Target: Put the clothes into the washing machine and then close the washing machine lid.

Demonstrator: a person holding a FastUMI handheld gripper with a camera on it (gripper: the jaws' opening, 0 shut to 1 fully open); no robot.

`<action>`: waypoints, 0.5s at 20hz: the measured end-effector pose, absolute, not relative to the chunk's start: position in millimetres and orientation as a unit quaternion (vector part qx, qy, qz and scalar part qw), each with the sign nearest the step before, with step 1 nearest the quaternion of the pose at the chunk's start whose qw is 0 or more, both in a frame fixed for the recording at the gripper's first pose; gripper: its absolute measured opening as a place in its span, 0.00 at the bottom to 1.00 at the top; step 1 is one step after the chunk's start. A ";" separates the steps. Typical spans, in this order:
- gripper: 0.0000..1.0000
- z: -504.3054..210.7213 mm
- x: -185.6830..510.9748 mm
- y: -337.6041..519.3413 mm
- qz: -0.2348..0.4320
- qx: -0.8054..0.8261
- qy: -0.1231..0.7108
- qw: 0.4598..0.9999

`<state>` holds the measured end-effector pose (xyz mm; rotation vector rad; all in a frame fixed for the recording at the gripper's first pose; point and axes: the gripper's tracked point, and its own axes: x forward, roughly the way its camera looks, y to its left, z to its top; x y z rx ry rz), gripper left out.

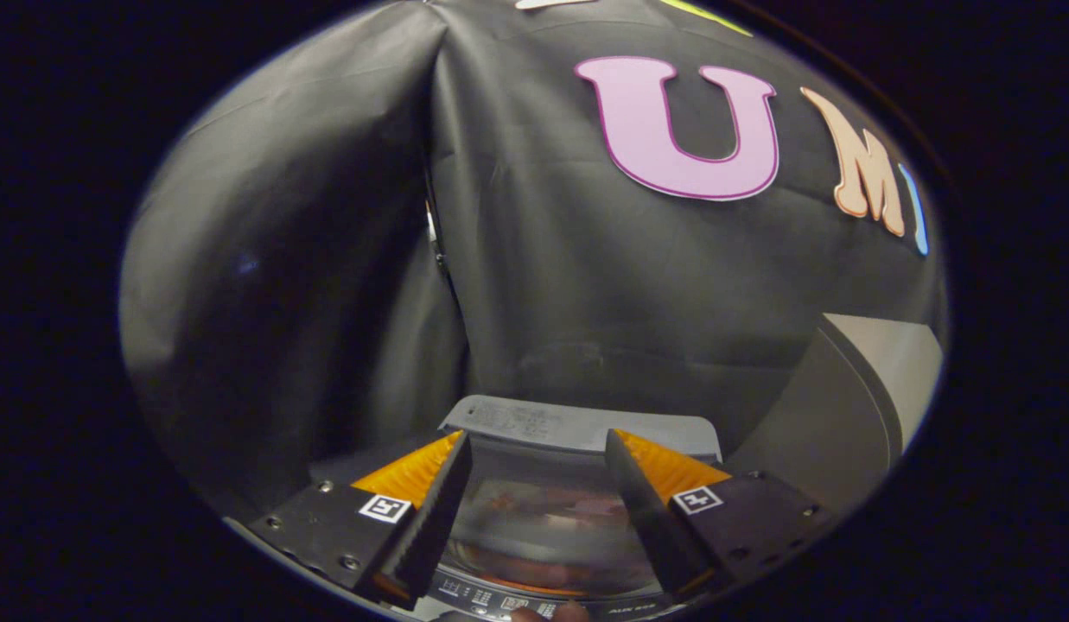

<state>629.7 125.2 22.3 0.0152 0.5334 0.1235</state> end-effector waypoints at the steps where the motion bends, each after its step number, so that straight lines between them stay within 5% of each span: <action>1: 0.94 16.6 627.5 125.0 0.062 0.012 0.265 0.962; 10: 0.95 13.3 619.2 143.5 0.075 0.040 0.244 0.966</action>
